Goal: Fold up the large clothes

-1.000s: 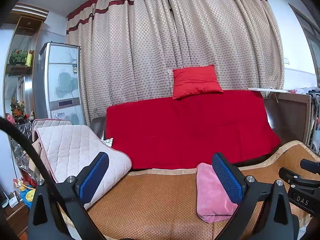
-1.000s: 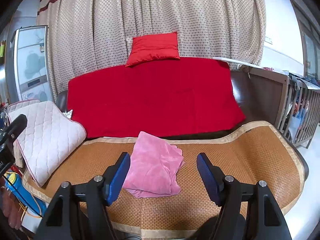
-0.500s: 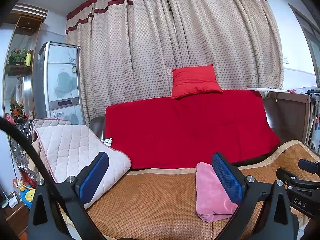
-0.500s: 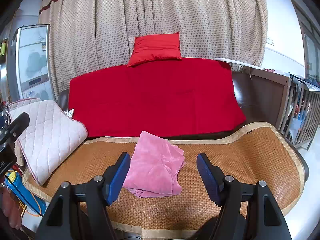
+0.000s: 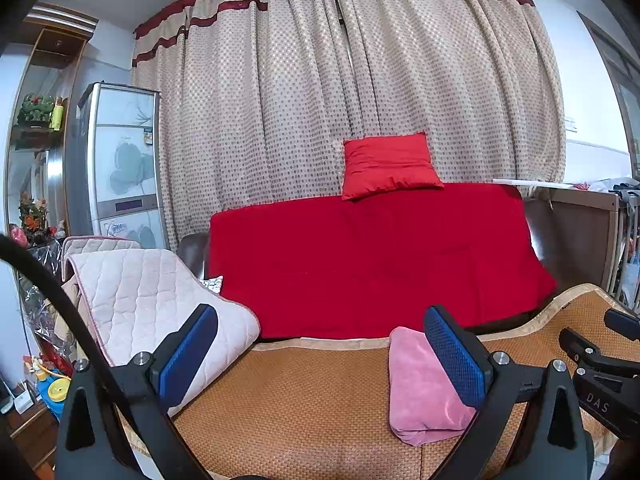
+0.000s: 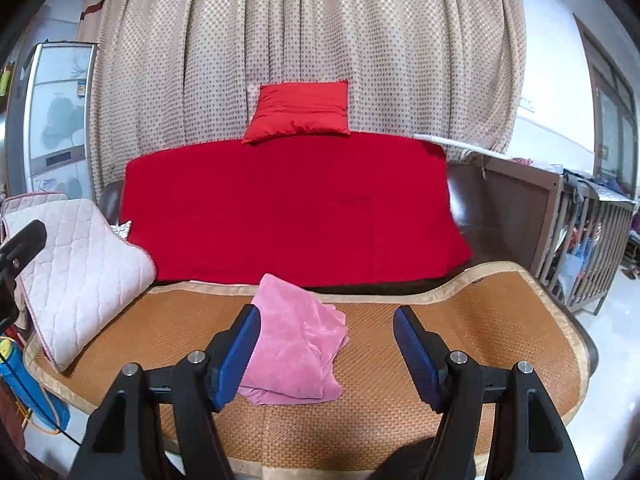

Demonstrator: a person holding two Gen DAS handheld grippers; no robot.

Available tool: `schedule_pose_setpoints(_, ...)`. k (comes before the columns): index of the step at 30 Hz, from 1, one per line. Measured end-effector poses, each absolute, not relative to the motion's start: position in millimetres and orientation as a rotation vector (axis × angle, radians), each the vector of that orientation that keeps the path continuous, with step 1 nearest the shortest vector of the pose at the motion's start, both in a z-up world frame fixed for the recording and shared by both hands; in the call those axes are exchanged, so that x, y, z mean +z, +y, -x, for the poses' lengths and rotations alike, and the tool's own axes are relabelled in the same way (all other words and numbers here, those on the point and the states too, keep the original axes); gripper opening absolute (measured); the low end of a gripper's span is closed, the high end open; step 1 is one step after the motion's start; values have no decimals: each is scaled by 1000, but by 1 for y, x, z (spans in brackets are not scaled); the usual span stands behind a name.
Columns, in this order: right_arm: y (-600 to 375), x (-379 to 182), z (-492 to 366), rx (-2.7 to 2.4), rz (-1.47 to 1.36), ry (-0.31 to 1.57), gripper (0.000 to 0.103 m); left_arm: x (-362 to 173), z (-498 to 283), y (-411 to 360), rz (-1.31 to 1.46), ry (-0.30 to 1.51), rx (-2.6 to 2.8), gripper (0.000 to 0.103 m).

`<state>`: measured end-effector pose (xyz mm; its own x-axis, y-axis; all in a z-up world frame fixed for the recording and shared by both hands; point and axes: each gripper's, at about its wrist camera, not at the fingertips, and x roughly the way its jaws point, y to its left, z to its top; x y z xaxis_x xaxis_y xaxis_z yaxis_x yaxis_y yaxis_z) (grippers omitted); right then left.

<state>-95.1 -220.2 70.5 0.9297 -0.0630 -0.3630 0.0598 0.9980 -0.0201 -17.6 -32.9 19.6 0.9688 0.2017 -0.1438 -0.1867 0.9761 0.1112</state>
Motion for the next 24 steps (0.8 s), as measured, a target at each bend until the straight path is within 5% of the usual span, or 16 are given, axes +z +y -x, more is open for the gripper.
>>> schedule_pose_setpoints(24,-212,75,100,-91,57,342,73,20,22,-37,-103,161,149,103)
